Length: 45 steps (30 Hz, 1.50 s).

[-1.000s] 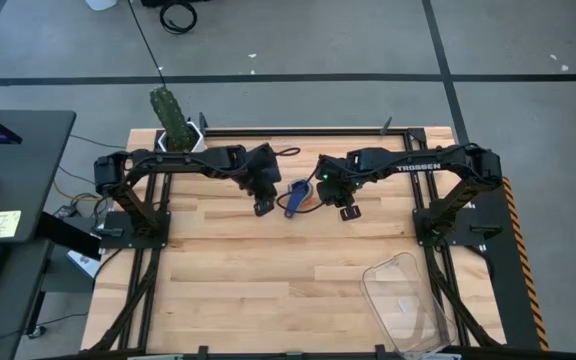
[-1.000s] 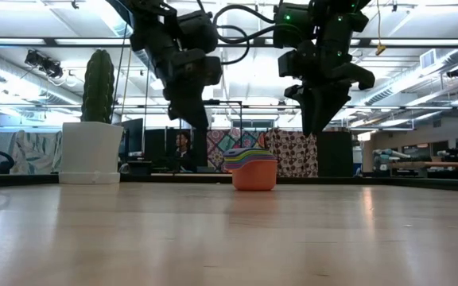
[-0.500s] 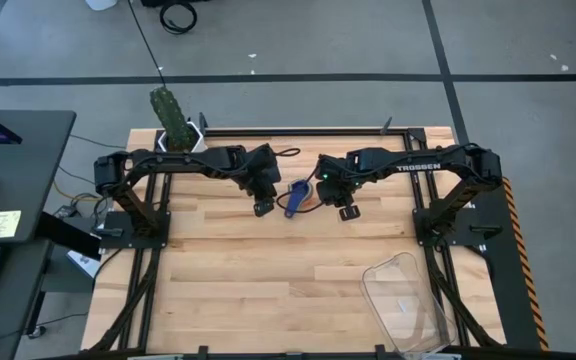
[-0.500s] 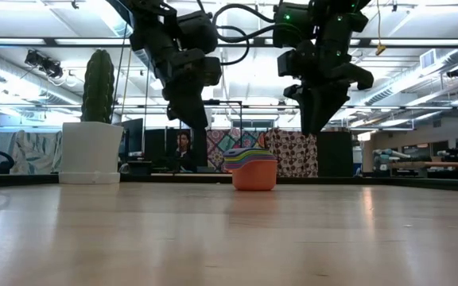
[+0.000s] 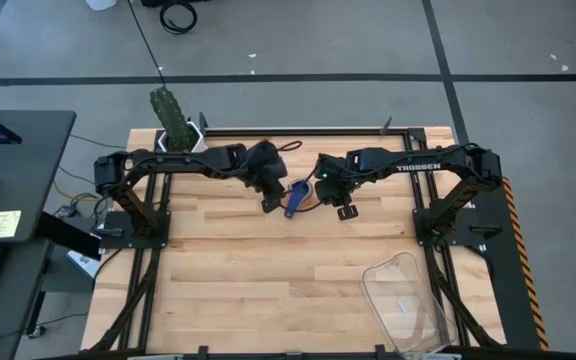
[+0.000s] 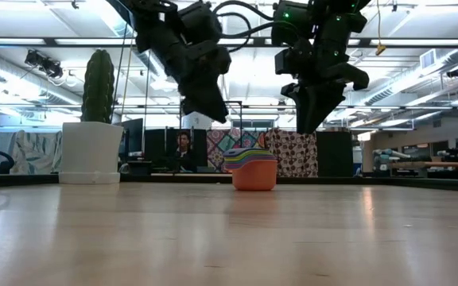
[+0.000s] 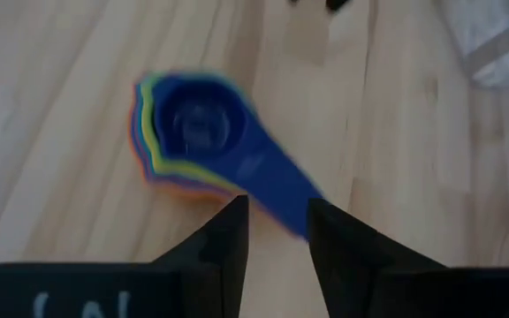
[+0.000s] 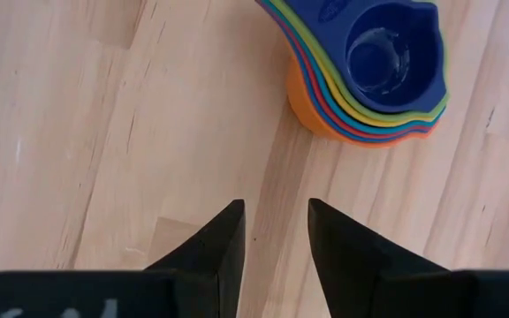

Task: Nest measuring cups in basket
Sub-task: Put the stacked measuring cups into the transparent bin

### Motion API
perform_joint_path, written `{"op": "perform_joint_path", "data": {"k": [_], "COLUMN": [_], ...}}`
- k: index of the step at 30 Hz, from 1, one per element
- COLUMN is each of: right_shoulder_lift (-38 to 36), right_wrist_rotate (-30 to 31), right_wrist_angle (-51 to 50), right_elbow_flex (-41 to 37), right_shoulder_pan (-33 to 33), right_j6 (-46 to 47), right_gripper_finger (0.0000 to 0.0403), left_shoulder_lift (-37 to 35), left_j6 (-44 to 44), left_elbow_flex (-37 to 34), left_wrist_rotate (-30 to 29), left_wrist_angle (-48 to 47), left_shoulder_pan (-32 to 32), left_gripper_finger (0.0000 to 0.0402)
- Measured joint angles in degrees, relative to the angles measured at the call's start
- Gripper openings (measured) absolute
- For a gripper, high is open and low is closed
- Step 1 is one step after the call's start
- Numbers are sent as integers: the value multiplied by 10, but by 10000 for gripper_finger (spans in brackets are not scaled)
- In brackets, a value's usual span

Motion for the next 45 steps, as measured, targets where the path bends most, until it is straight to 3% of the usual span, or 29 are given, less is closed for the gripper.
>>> {"op": "perform_joint_path", "data": {"k": [5,10,21,32,38,45], "right_shoulder_lift": [0,0,0,0,0,33], "right_wrist_rotate": [0,0,0,0,0,1], "right_wrist_angle": [0,0,3,68,78,133], "right_elbow_flex": [0,0,0,0,0,-4], "right_shoulder_pan": [0,0,0,0,10,23], "right_j6": [-4,-5,-4,-5,-104,-143], "right_gripper_finger": [130,131,130,129,129,129], "left_shoulder_lift": [0,0,0,0,0,0], "left_j6": [0,40,67,61,60,61], "left_elbow_flex": [0,0,0,0,0,0], "left_wrist_rotate": [0,-7,-104,-106,-106,-105], "left_wrist_angle": [36,-96,-290,-295,-271,-199], "left_shoulder_pan": [0,3,3,2,2,2], "left_gripper_finger": [121,121,121,121,121,121]}}
